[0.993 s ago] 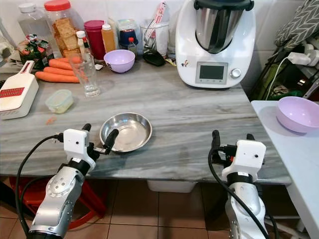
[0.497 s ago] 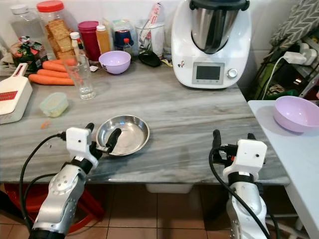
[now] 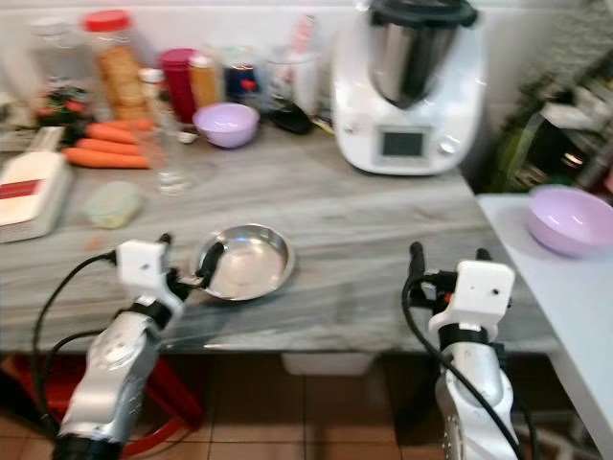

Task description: Setting the table

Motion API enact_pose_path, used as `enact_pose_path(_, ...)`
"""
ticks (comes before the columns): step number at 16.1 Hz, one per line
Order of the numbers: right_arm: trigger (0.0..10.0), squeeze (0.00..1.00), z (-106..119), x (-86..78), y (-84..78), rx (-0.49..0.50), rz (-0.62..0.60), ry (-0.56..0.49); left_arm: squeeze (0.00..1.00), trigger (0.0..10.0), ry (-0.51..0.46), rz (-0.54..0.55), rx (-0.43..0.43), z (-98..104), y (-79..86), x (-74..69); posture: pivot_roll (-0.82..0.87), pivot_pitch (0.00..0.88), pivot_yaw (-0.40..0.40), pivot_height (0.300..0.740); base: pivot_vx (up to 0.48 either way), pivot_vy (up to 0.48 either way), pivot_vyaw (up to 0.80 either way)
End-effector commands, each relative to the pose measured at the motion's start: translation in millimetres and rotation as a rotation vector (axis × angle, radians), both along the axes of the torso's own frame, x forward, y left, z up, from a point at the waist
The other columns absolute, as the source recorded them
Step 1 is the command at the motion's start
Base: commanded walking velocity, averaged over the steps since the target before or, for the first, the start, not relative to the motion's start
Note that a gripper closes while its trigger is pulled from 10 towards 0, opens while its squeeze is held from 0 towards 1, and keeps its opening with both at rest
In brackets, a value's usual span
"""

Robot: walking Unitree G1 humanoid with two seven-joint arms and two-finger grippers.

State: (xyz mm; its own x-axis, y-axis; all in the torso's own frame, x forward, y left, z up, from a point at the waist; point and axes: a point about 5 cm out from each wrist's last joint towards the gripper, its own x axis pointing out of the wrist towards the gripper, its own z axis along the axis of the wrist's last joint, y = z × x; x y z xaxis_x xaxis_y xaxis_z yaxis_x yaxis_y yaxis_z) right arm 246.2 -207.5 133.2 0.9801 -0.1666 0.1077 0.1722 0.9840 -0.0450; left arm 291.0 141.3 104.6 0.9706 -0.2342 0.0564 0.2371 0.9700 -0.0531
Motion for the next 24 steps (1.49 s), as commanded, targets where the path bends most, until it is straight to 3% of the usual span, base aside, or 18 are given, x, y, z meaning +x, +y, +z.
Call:
enact_pose_path(1, 10.0, 0.0, -2, 0.8, -0.1, 0.001, 0.004, 0.016, 0.0, 10.0, 0.006, 0.015, 0.014, 0, 5.0, 0.8, -0.07, 0.0, 0.017, 0.74, 0.0, 0.0, -0.8)
enact_pose_path(8, 10.0, 0.0, -1, 3.7, 1.0, -0.004, 0.014, 0.012, 0.0, 10.0, 0.007, 0.013, 0.037, -1, 6.9, 1.1, -0.06, 0.0, 0.011, 0.74, 0.0, 0.0, -0.14)
enact_pose_path(12, 10.0, 0.0, 3, 4.9, -1.6, -0.034, -0.001, -0.001, 0.0, 10.0, 0.01, -0.106, 0.015, 1, -0.6, -1.0, -0.07, 0.0, 0.008, 0.74, 0.0, 0.0, 0.0)
enact_pose_path(24, 10.0, 0.0, 1, 5.1, -2.1, -0.038, 0.004, 0.009, 0.0, 10.0, 0.017, -0.147, 0.015, -2, -8.7, -3.5, -0.08, 0.0, 0.008, 0.74, 0.0, 0.0, -0.78)
